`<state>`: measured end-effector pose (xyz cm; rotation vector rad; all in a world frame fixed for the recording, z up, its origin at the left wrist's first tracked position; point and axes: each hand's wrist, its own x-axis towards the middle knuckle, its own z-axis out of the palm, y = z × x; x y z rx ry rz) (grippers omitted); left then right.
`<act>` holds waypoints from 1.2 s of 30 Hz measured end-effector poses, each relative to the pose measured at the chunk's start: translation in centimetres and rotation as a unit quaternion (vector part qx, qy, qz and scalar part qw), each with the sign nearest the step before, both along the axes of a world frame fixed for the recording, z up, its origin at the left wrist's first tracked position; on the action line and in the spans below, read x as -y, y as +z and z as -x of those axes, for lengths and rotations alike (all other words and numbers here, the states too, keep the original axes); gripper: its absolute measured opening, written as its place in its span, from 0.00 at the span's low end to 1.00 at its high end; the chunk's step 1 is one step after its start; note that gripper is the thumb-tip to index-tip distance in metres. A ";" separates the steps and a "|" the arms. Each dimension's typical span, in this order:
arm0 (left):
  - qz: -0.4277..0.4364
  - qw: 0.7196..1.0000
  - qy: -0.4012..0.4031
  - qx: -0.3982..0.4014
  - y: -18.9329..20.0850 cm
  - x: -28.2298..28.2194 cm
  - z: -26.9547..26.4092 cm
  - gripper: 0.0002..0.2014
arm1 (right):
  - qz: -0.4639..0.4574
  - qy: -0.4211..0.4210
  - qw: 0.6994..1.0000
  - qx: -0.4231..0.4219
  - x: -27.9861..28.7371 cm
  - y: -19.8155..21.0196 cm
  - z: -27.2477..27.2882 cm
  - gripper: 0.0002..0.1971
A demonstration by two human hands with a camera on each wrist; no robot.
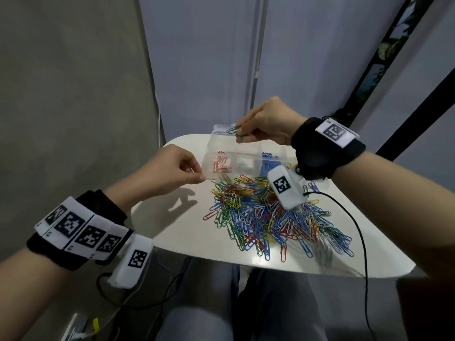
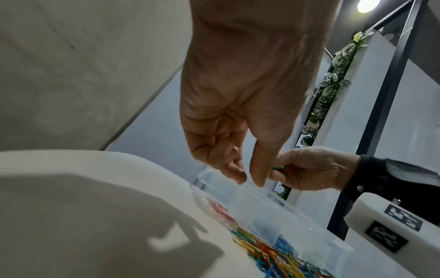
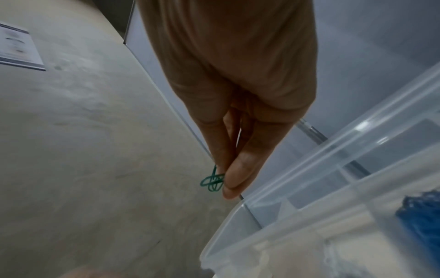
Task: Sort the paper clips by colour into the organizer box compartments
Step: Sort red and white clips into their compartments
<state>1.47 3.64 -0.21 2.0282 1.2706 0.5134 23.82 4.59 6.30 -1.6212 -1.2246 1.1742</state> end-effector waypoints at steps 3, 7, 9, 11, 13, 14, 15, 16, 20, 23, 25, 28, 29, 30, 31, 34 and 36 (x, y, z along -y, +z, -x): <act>-0.007 1.000 -0.002 0.009 -0.3 -0.2 0.2 0.05 | 0.003 -0.017 1.000 0.004 0.5 0.0 -1.8 0.04; -0.030 0.999 -0.020 0.021 -0.2 -0.4 -1.1 0.05 | 0.004 -0.053 0.998 0.024 2.4 -0.1 -5.7 0.04; -0.046 0.998 -0.028 0.036 -0.1 -0.4 -2.1 0.04 | -0.002 -0.086 0.994 0.061 3.4 -0.1 -8.2 0.04; -0.067 0.996 -0.021 0.059 -0.2 -0.6 -3.3 0.05 | -0.014 -0.122 0.986 0.113 4.4 0.1 -10.6 0.05; -0.090 0.992 0.012 0.092 -0.2 -1.2 -4.4 0.07 | -0.017 -0.148 0.973 0.177 5.1 0.2 -12.7 0.06; -0.107 0.989 0.033 0.101 -0.3 -1.5 -4.8 0.10 | -0.015 -0.154 0.966 0.209 5.3 0.1 -13.3 0.06; -0.126 0.986 0.054 0.095 -0.3 -1.9 -5.1 0.13 | -0.012 -0.158 0.958 0.238 5.4 -0.1 -13.8 0.06; -0.142 0.984 0.072 0.079 -0.3 -2.3 -5.2 0.17 | -0.009 -0.159 0.952 0.262 5.4 -0.3 -14.0 0.06; -0.129 0.987 0.096 0.003 -0.6 -3.3 -5.4 0.26 | -0.001 -0.153 0.946 0.284 5.4 -1.1 -14.0 0.08; -0.094 0.991 0.093 -0.010 -0.9 -3.4 -5.1 0.27 | -0.013 -0.151 0.945 0.289 5.5 -0.9 -14.1 0.09; -0.090 0.991 0.094 -0.017 -0.8 -3.3 -5.0 0.26 | -0.044 -0.151 0.948 0.277 5.9 -0.4 -14.2 0.08; -0.089 0.992 0.084 -0.023 -0.5 -3.1 -5.0 0.25 | -0.076 -0.103 0.956 0.264 7.4 0.1 -13.2 0.06; -0.085 0.993 0.083 -0.021 -0.4 -3.0 -5.1 0.25 | -0.066 -0.067 0.957 0.273 8.0 0.1 -12.7 0.05; -0.083 0.993 0.081 -0.020 -0.3 -2.9 -5.1 0.24 | -0.043 -0.023 0.957 0.287 8.7 -0.1 -12.3 0.05; -0.082 0.993 0.077 -0.023 -0.2 -2.7 -5.2 0.23 | -0.011 0.024 0.952 0.304 9.4 -0.4 -11.9 0.05; -0.079 0.994 0.066 -0.020 -0.2 -2.4 -5.2 0.18 | 0.102 0.136 0.917 0.359 11.2 -2.1 -11.7 0.10; -0.078 0.995 0.064 -0.019 -0.1 -2.1 -5.3 0.18 | 0.148 0.149 0.898 0.387 12.2 -3.3 -11.9 0.12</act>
